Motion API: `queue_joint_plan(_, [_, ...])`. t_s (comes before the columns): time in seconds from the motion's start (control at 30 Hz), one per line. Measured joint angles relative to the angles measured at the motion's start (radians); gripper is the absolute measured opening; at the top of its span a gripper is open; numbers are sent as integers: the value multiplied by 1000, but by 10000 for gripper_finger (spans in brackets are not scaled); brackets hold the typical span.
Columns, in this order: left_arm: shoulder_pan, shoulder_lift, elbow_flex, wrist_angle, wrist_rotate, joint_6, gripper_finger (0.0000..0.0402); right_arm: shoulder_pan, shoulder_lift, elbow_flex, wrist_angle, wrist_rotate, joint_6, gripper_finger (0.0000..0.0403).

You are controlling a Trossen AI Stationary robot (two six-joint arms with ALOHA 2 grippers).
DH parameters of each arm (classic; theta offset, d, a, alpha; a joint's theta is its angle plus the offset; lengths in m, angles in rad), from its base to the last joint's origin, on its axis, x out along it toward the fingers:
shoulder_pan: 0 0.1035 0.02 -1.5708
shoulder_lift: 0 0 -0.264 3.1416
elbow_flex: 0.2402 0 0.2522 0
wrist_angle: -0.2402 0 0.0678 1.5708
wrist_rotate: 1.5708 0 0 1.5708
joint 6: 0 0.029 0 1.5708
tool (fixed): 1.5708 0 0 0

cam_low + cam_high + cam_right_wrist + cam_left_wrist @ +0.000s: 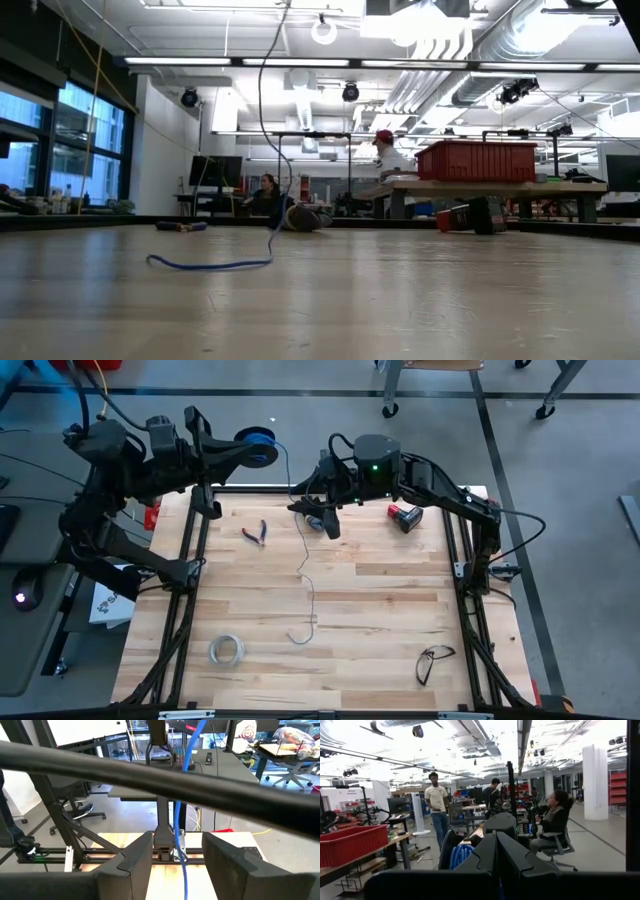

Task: Coil cords
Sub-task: Coil the blue wire onto the black spool

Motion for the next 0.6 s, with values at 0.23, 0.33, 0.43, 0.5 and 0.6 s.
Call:
queue_joint_plan(0.23, [0, 0, 0, -2, 0, -3, 3, 4, 0, 0, 2, 6, -2, 165])
queue_joint_plan(0.33, [-1, 0, 0, -2, 0, -10, 3, 4, 0, 0, 1, 31, -16, 165])
queue_joint_plan(0.43, [-12, 0, 0, -2, 0, -10, 3, 4, 0, 0, 1, 36, -23, 165])
queue_joint_plan(0.5, [-20, 0, 0, -2, 0, -10, 3, 4, 0, 0, 2, 37, -22, 164])
queue_joint_plan(0.6, [-22, 0, 0, -2, 0, -10, 3, 4, 0, 0, 2, 37, -25, 148])
